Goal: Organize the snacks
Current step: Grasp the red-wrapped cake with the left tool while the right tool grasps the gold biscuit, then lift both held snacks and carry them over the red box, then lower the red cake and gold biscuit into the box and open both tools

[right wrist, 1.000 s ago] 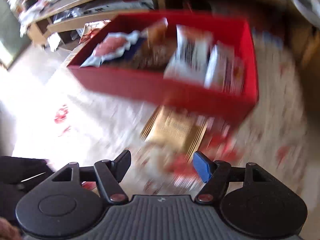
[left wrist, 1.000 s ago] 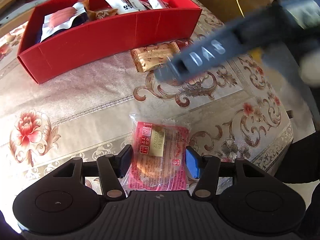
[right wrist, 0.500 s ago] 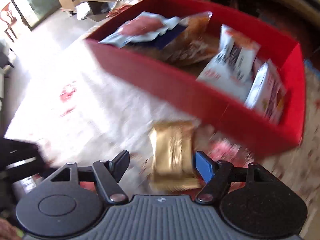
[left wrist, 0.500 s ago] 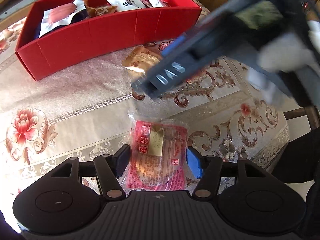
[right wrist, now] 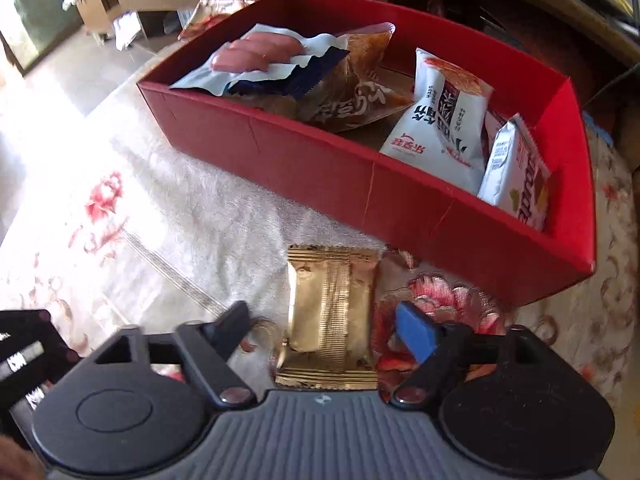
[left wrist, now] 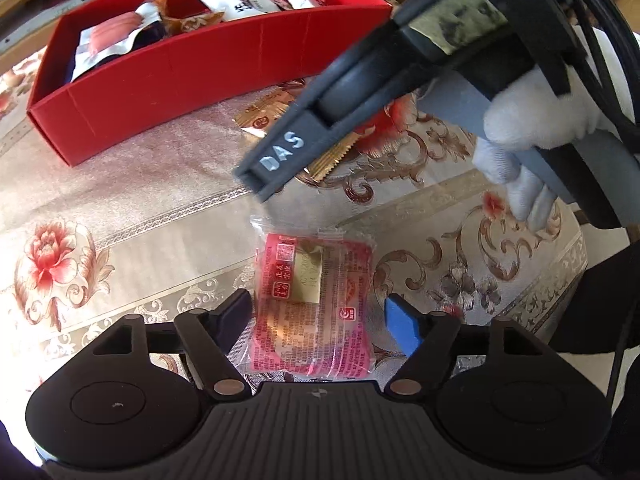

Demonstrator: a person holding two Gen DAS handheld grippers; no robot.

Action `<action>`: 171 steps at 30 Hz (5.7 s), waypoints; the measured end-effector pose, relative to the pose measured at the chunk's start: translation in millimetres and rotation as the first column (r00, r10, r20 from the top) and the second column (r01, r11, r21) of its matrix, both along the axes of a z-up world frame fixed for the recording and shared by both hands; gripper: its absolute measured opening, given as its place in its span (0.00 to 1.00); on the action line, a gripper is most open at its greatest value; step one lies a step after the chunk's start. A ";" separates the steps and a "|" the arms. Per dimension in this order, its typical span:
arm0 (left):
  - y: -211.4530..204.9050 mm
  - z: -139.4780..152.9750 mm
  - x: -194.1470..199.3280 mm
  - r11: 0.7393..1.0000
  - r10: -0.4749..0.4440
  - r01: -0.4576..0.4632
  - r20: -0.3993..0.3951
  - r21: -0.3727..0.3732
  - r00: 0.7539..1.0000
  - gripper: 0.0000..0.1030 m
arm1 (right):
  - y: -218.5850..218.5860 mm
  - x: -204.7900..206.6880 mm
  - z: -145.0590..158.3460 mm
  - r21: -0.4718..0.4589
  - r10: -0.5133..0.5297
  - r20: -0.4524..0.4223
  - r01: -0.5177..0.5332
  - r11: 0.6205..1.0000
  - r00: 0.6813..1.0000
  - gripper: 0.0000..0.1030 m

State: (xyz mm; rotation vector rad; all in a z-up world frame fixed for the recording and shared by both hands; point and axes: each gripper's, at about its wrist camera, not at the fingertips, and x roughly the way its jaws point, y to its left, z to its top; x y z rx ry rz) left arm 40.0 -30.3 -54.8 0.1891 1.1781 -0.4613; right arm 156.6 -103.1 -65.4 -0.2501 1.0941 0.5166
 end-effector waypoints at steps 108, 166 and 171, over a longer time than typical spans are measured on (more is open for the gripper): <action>4.7 101.4 148.4 0.949 0.313 -0.309 0.355 -0.070 0.881 0.60 | -70.0 44.5 107.8 0.281 -0.343 0.217 0.278 0.919 0.914 0.38; -5.1 60.9 172.1 0.935 0.299 -0.345 0.343 0.079 0.891 0.71 | -59.4 82.7 55.5 0.161 -0.344 0.154 0.320 0.934 0.926 0.40; -1.6 63.1 171.5 0.933 0.311 -0.354 0.345 0.067 0.885 0.77 | -63.0 82.2 56.9 0.181 -0.355 0.144 0.328 0.927 0.924 0.43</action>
